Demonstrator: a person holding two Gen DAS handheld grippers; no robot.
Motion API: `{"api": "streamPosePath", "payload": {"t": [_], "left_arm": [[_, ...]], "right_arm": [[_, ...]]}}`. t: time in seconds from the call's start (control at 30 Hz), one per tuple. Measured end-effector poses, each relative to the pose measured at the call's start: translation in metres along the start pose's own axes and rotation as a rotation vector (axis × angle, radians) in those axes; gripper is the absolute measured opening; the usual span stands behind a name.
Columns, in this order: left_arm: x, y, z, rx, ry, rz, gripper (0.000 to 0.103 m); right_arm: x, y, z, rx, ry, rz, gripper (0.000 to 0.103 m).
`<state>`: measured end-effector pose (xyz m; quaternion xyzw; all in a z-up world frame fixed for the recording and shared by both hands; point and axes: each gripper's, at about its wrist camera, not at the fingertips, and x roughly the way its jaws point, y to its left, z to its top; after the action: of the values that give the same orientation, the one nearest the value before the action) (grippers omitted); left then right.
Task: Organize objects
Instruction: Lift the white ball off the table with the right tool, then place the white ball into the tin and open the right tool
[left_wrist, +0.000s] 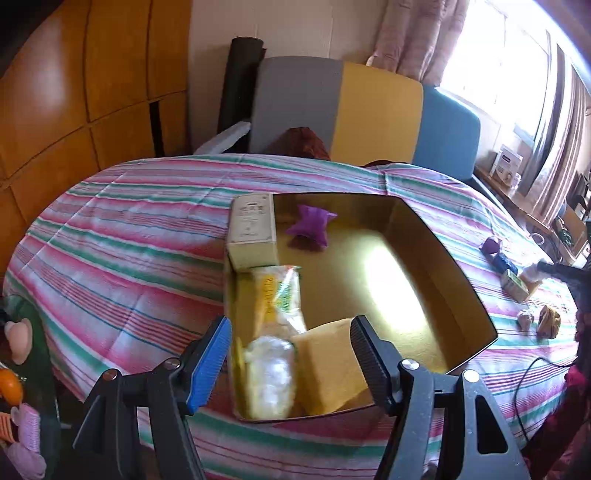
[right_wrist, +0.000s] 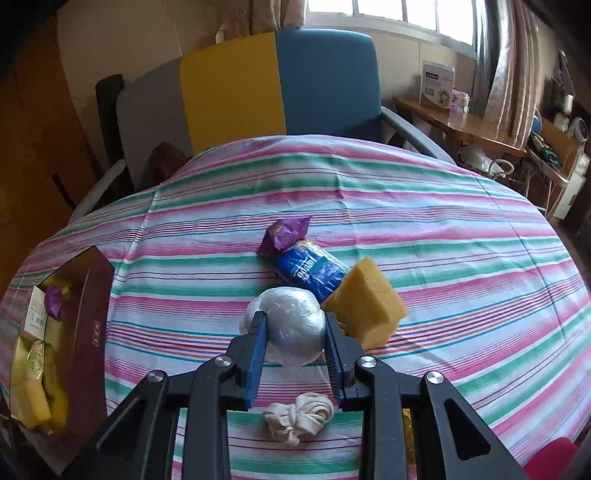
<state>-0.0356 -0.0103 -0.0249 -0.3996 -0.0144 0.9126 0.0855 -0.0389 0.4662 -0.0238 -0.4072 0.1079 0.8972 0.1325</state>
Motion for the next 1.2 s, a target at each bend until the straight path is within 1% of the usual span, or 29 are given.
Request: {"api": "streamPosePath", "payload": {"t": [0.1, 0.2, 0.3, 0.43, 0.53, 0.6, 0.7, 0.8, 0.87, 0.93, 1.0, 1.07, 1.1, 1.17, 1.2], "left_arm": [[0.001, 0.01, -0.002, -0.007, 0.01, 0.014, 0.068], [0.002, 0.019, -0.005, -0.024, 0.018, 0.022, 0.068], [0.002, 0.025, -0.006, -0.042, 0.018, 0.031, 0.068], [0.001, 0.032, -0.006, -0.063, 0.007, 0.036, 0.068], [0.003, 0.037, -0.007, -0.078, 0.011, 0.034, 0.068], [0.006, 0.041, -0.009, -0.089, 0.019, 0.03, 0.068], [0.011, 0.046, -0.012, -0.106, 0.034, 0.023, 0.068], [0.015, 0.049, -0.015, -0.119, 0.05, 0.015, 0.068], [0.018, 0.051, -0.015, -0.129, 0.055, 0.007, 0.067], [0.02, 0.054, -0.014, -0.134, 0.062, 0.007, 0.067], [0.021, 0.056, -0.014, -0.145, 0.064, 0.003, 0.068], [0.022, 0.057, -0.014, -0.148, 0.064, 0.008, 0.067], [0.023, 0.058, -0.014, -0.151, 0.066, 0.01, 0.067], [0.024, 0.06, -0.014, -0.155, 0.07, 0.014, 0.067], [0.025, 0.06, -0.015, -0.155, 0.072, 0.017, 0.067]], "right_arm": [[-0.018, 0.021, 0.007, -0.044, -0.029, 0.036, 0.03], [-0.032, 0.05, 0.014, -0.081, -0.046, 0.101, 0.03], [-0.04, 0.087, 0.016, -0.126, -0.047, 0.174, 0.03], [-0.046, 0.15, 0.014, -0.183, -0.038, 0.317, 0.03], [-0.042, 0.204, 0.007, -0.248, -0.002, 0.417, 0.03], [-0.033, 0.241, 0.0, -0.293, 0.034, 0.463, 0.03], [-0.009, 0.289, -0.013, -0.332, 0.1, 0.493, 0.03], [0.025, 0.323, -0.02, -0.307, 0.185, 0.506, 0.03], [0.045, 0.341, -0.022, -0.291, 0.219, 0.497, 0.03], [0.063, 0.356, -0.024, -0.259, 0.25, 0.507, 0.03], [0.079, 0.364, -0.024, -0.227, 0.282, 0.529, 0.035], [0.089, 0.372, -0.027, -0.219, 0.302, 0.526, 0.036], [0.091, 0.374, -0.027, -0.218, 0.305, 0.528, 0.038], [0.091, 0.374, -0.027, -0.212, 0.304, 0.542, 0.055], [0.089, 0.371, -0.025, -0.205, 0.297, 0.545, 0.068]]}}
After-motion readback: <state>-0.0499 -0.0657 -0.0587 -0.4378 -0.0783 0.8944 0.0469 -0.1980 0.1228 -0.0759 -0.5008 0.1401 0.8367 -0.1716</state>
